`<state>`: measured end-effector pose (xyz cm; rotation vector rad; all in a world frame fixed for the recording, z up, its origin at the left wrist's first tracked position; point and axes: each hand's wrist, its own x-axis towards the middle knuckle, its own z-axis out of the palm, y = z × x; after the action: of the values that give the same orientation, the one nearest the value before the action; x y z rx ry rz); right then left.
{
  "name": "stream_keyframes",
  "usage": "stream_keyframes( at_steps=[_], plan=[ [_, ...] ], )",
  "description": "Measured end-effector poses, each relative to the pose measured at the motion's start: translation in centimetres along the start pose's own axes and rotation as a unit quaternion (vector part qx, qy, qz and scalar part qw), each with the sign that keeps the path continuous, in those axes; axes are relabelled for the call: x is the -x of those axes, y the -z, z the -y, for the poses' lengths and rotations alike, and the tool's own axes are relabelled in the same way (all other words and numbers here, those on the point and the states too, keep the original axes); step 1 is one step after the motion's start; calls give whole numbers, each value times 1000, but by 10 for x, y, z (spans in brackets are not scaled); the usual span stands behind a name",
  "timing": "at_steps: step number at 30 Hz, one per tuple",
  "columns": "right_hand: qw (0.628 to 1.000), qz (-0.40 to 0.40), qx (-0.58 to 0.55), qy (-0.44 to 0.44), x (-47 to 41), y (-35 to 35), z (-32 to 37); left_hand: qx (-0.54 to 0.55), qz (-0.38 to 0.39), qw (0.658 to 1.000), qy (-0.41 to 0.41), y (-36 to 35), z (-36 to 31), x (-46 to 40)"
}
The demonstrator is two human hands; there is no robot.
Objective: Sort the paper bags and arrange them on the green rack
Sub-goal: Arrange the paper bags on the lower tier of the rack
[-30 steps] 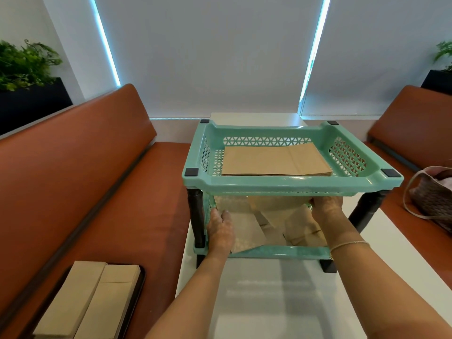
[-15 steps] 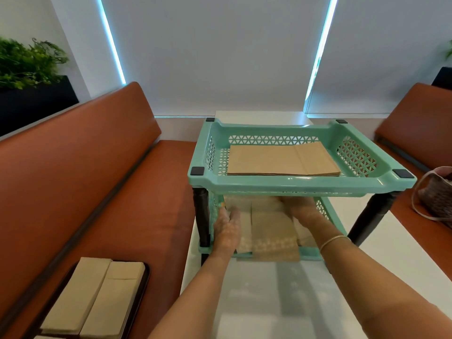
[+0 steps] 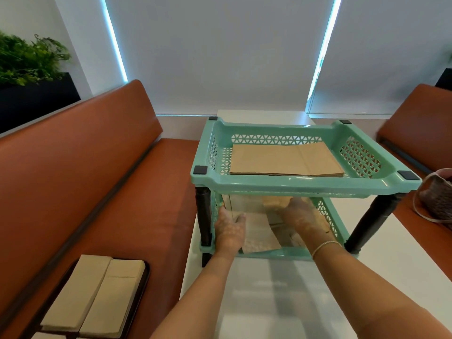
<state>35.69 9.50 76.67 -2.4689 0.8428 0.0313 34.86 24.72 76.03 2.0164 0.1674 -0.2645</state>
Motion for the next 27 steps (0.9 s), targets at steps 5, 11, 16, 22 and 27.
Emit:
stream_keyframes(
  at_steps=[5,11,16,22,27],
  plan=[
    [999,11,-2,-44,13,-14,-8,-11,-8,1000,-5,0,-2,2],
    [999,9,-9,-37,14,-19,-5,-15,-13,1000,-5,0,0,2],
    [1000,-7,-9,-25,10,-9,-10,-10,-20,1000,0,-2,2,-1],
    [995,-26,-93,-39,2,-9,-15,-20,-25,999,-6,-3,2,-2],
    [993,20,-110,-42,7,-21,-11,-18,-23,1000,-13,-2,3,0]
  ],
)
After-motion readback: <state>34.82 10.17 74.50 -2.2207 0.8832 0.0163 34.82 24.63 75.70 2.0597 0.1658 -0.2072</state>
